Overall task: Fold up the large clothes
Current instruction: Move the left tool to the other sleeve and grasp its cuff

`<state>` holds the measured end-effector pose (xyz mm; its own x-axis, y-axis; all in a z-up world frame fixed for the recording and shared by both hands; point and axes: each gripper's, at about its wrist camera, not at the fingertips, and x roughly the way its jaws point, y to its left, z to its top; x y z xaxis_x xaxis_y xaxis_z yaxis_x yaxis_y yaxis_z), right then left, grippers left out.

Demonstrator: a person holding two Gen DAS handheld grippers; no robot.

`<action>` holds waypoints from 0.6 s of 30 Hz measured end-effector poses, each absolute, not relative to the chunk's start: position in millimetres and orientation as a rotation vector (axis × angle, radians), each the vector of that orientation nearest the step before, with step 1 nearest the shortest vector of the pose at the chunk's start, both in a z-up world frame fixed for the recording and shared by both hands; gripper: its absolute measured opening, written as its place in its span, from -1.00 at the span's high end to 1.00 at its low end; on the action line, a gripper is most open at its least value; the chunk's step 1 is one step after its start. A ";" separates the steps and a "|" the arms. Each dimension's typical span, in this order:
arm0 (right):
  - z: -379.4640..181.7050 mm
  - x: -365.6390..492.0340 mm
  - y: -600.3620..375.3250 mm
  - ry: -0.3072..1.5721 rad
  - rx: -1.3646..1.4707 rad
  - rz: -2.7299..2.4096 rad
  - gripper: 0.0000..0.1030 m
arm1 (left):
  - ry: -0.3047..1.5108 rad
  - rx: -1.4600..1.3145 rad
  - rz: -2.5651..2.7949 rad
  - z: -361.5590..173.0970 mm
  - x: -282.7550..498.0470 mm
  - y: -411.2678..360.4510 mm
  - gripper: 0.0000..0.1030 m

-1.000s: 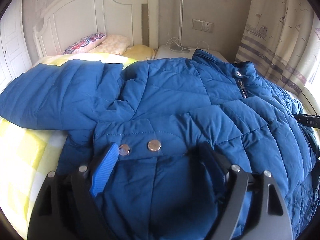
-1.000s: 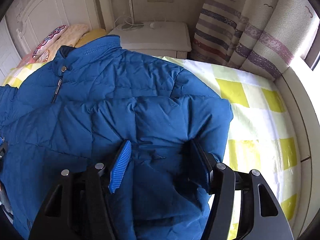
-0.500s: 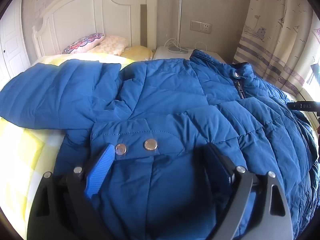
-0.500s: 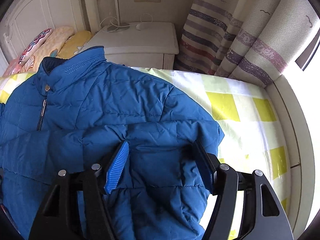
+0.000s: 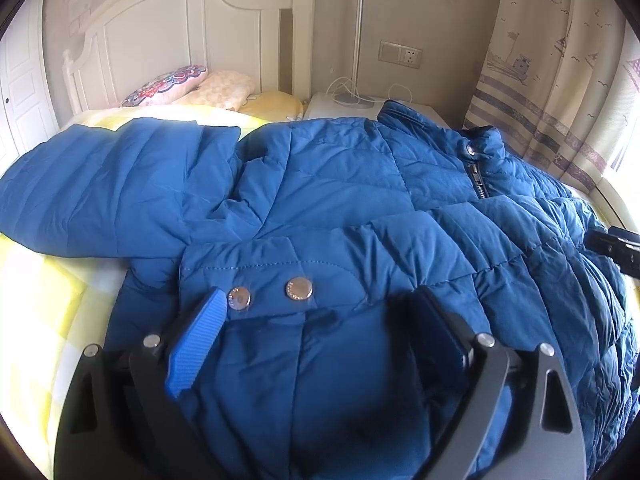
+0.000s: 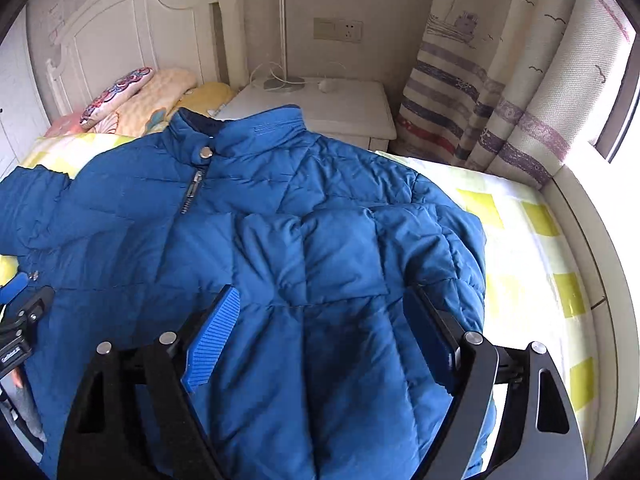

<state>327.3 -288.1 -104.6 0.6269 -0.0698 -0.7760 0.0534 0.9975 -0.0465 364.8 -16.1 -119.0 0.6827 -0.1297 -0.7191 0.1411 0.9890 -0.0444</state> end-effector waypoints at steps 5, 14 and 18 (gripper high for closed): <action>-128.6 318.2 -269.5 0.943 -0.062 -0.078 -0.66 | 0.796 0.003 -0.159 -118.5 363.2 -15.6 -0.84; -134.7 300.3 -229.7 0.907 -0.076 -0.065 -0.68 | 0.711 -0.152 -0.191 -104.2 351.9 10.8 -0.84; -140.3 302.5 -243.5 0.903 0.003 -0.051 -0.68 | 0.650 -0.498 -0.169 -86.9 349.5 90.2 -0.84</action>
<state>302.5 -243.5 -140.3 0.6184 -0.0428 -0.7847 0.0454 0.9988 -0.0187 349.5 90.2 -86.9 0.7875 -0.3027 -0.5368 -0.0025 0.8695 -0.4939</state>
